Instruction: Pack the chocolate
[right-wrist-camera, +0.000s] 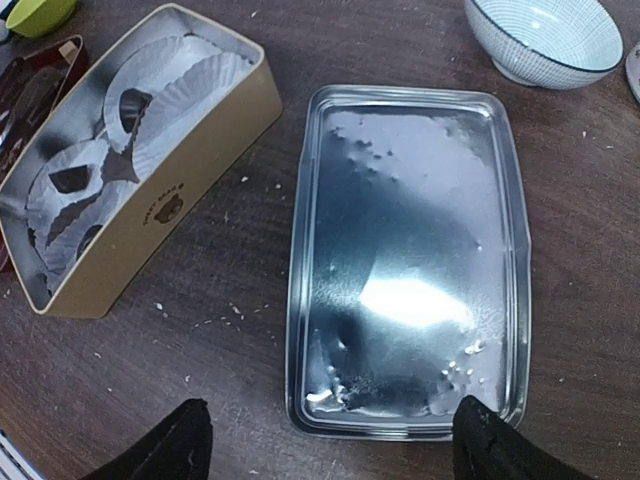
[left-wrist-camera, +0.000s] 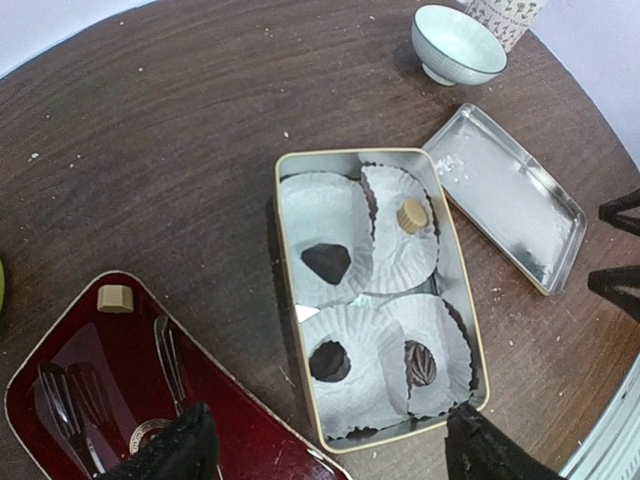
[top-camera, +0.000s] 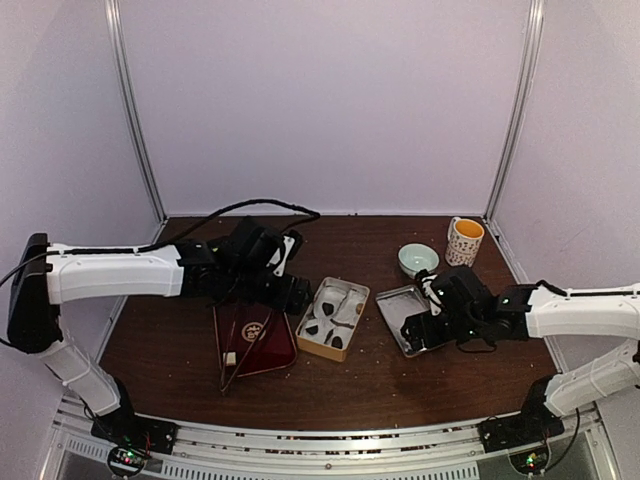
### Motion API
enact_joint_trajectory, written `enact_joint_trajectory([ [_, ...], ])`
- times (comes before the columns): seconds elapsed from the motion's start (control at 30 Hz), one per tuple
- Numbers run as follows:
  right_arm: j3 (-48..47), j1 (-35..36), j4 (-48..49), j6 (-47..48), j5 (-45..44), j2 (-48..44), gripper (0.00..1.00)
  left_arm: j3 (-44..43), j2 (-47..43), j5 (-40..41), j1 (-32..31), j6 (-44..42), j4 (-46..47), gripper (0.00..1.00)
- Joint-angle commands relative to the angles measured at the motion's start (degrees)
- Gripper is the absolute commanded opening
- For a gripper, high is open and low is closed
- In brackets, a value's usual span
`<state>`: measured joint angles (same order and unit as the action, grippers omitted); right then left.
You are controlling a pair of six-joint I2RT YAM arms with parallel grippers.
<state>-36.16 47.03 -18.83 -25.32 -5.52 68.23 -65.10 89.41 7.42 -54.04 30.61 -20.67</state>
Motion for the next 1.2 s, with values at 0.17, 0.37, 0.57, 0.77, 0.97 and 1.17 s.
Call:
enact_joint_trajectory([
  [0.17, -7.34, 8.21, -7.25, -5.65, -7.8, 12.86, 0.67, -4.2, 5.13, -3.32, 1.26, 0.34, 3.92, 0.79],
  [0.37, -9.35, 9.1, -7.21, -5.87, -7.29, 17.74, 0.51, -4.94, 6.18, -3.98, 1.57, -0.27, 3.56, 0.79],
  [0.57, -11.45, 10.1, -8.15, -5.77, -8.42, 21.64, 0.39, -5.04, 6.7, -3.83, 1.75, -0.68, 2.98, 0.77],
  [0.77, -12.72, 10.18, -8.5, -6.22, -8.34, 24.54, 0.34, -4.95, 6.9, -3.64, 1.8, -1.26, 2.66, 0.76],
  [0.97, -13.04, 10.18, -8.59, -6.65, -8.54, 25.75, 0.25, -5.46, 7.09, -3.49, 1.83, -1.69, 1.93, 0.76],
  [1.17, -13.0, 10.17, -8.55, -6.47, -9.06, 25.53, 0.15, -5.39, 7.08, -3.46, 1.83, -1.74, 1.55, 0.76],
])
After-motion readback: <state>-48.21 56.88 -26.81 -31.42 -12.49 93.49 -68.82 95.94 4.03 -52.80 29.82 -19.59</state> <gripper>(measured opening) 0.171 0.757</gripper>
